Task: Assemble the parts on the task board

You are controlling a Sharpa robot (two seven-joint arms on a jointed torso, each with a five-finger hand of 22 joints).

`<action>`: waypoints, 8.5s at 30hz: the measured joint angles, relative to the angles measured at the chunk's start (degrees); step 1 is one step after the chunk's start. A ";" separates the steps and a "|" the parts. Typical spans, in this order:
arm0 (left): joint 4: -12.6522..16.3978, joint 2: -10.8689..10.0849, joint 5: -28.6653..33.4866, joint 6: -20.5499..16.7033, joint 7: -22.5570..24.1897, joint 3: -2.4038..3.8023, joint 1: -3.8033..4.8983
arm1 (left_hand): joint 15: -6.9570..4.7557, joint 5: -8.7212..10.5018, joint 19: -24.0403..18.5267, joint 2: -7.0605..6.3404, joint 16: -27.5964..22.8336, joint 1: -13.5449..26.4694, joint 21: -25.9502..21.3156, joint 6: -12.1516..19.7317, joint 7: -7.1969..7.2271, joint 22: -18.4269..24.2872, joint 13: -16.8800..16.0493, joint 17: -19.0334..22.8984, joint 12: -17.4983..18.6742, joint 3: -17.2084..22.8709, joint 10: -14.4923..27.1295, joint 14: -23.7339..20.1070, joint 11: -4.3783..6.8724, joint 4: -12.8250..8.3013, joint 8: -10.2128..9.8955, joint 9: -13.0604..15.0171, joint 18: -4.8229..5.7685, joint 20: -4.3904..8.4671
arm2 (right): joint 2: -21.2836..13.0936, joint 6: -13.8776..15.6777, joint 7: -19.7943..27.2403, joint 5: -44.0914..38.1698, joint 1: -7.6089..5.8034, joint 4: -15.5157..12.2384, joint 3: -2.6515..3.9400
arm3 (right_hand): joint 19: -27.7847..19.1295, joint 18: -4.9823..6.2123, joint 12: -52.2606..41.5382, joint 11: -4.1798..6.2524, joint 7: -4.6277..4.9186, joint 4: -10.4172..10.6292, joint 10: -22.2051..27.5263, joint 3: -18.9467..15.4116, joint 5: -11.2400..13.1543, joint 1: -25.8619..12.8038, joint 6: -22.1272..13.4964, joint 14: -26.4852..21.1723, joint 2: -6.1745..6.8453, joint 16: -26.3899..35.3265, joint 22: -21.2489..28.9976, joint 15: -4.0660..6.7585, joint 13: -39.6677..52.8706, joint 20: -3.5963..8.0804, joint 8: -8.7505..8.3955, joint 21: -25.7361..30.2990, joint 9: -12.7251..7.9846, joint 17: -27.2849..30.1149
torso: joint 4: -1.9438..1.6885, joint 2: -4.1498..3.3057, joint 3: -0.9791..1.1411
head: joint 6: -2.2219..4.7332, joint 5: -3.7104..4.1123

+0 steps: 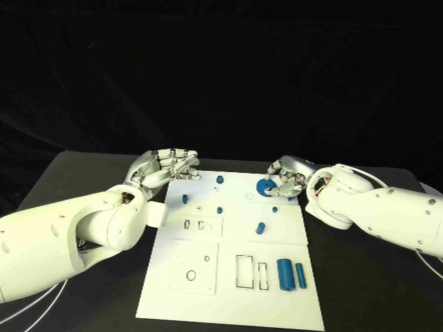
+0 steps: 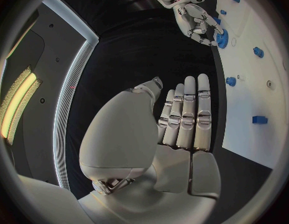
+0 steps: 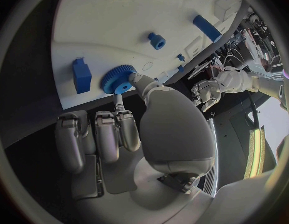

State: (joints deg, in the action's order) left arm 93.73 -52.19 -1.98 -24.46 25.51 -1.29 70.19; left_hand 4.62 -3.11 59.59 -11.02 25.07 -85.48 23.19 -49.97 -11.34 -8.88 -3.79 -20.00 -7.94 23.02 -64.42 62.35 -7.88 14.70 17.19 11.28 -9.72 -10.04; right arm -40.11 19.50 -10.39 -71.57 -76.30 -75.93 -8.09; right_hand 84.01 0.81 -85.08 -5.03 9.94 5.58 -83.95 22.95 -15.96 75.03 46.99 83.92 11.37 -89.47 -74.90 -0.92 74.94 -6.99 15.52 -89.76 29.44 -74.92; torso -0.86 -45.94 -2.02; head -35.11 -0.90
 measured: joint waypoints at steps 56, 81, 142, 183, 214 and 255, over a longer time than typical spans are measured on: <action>-0.39 0.57 0.12 0.17 -0.26 0.00 0.00 | 0.00 0.00 0.00 0.00 0.00 0.00 0.00 0.00 0.00 -0.02 0.00 -0.13 0.24 0.31 0.00 0.00 0.00 -0.31 0.01 0.00 0.00 0.00 | 10.45 11.73 -1.88 -21.05 1.04 -3.15 -0.20 | 0.00 0.01 -1.78 0.42 0.00 -0.84 0.00 6.24 -3.10 0.05 3.08 0.00 -0.19 -0.22 -0.01 0.43 -0.03 0.00 0.66 0.01 -0.30 -0.02 | -0.23 -0.12 -0.12 | 0.46 -0.57; -0.44 0.80 0.13 0.24 -0.24 0.01 0.00 | 0.00 0.00 0.00 0.00 0.00 0.00 0.00 0.00 0.00 -0.03 0.00 -0.17 0.24 0.31 0.00 0.00 0.00 -0.31 0.01 0.00 0.00 0.00 | 14.83 10.41 -1.56 -21.04 2.90 2.15 -0.27 | 0.00 0.01 -1.77 0.42 -0.08 -0.68 0.00 6.40 -1.96 -0.25 3.12 0.00 0.11 -0.21 -0.05 0.43 -0.03 0.00 0.30 0.01 -0.30 0.00 | -0.09 -0.10 0.03 | -0.30 -1.49; -1.83 1.40 0.44 0.50 -0.24 -0.15 -0.01 | 0.00 0.00 0.00 0.00 -0.01 0.00 0.00 0.00 0.00 0.02 0.00 -0.35 0.50 0.48 0.00 0.00 0.00 -0.48 0.01 0.00 0.00 0.00 | -10.88 8.35 16.51 3.15 -0.20 -6.90 0.04 | 0.00 0.01 0.39 -0.41 0.49 3.01 0.02 1.72 5.08 2.67 1.75 -0.10 -0.02 -0.21 0.00 -0.30 -0.02 -0.40 -6.22 0.01 -1.54 -0.02 | 1.57 1.58 0.82 | -0.20 0.09; -2.20 1.35 0.80 1.37 -0.18 -0.37 -0.36 | 0.00 0.00 0.00 0.00 -0.01 0.00 0.00 0.00 0.00 0.06 0.00 -0.40 0.49 0.47 0.00 0.00 0.00 -0.47 0.01 0.01 0.00 0.00 | -7.89 3.96 20.86 7.53 5.15 1.88 -0.16 | 0.00 0.01 0.38 -0.41 0.81 2.21 0.02 2.19 4.43 3.19 0.99 0.10 0.50 -0.21 -0.03 -0.50 -0.03 -0.40 -6.96 0.01 -1.72 0.01 | 1.87 1.89 1.57 | -0.95 -0.74; -2.25 1.34 0.83 1.44 -0.22 -0.37 -0.36 | 0.00 0.00 0.00 0.00 0.00 0.00 0.00 0.00 0.00 0.05 0.00 -0.52 0.68 0.64 -0.41 0.00 -0.01 -0.64 0.01 -0.05 0.00 0.00 | -5.25 2.63 20.43 7.51 5.59 3.87 -0.20 | 0.00 0.01 0.15 -0.41 0.55 1.83 0.02 3.24 4.20 3.39 3.11 0.10 -0.21 -0.21 -0.01 -0.50 -0.03 -0.40 -6.67 0.01 -1.49 0.02 | 1.99 1.86 1.68 | -1.59 -0.98; -2.88 1.67 0.91 1.46 -0.25 -0.38 -0.36 | 0.00 0.00 0.00 0.00 -0.01 0.00 0.00 0.00 0.00 0.09 0.00 -0.65 0.67 0.79 -0.40 0.00 -0.01 -0.79 0.01 -0.04 0.00 0.00 | -6.83 7.52 17.73 6.93 3.54 -5.29 -0.01 | 0.00 0.01 -0.28 1.55 -1.57 0.32 -0.09 6.34 7.14 3.47 7.85 0.20 -5.59 -0.21 -0.03 1.06 -0.01 0.86 -3.37 0.01 -0.44 -0.01 | 2.02 2.21 1.65 | -1.84 -1.15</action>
State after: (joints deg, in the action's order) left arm 90.84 -50.52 -1.06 -23.00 25.27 -1.67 69.83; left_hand 4.62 -3.11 59.59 -11.02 25.07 -85.48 23.19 -49.97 -11.34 -8.79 -3.80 -20.65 -7.27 23.82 -64.82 62.35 -7.89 13.90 17.20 11.24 -9.72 -10.04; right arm -46.94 27.02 7.34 -64.64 -72.76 -81.22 -8.10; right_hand 84.01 0.82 -85.36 -3.48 8.37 5.90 -84.04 29.28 -8.83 78.50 54.84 84.13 5.77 -89.68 -74.93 0.13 74.93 -6.14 12.15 -89.75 29.00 -74.93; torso 1.16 -43.73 -0.37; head -36.95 -2.05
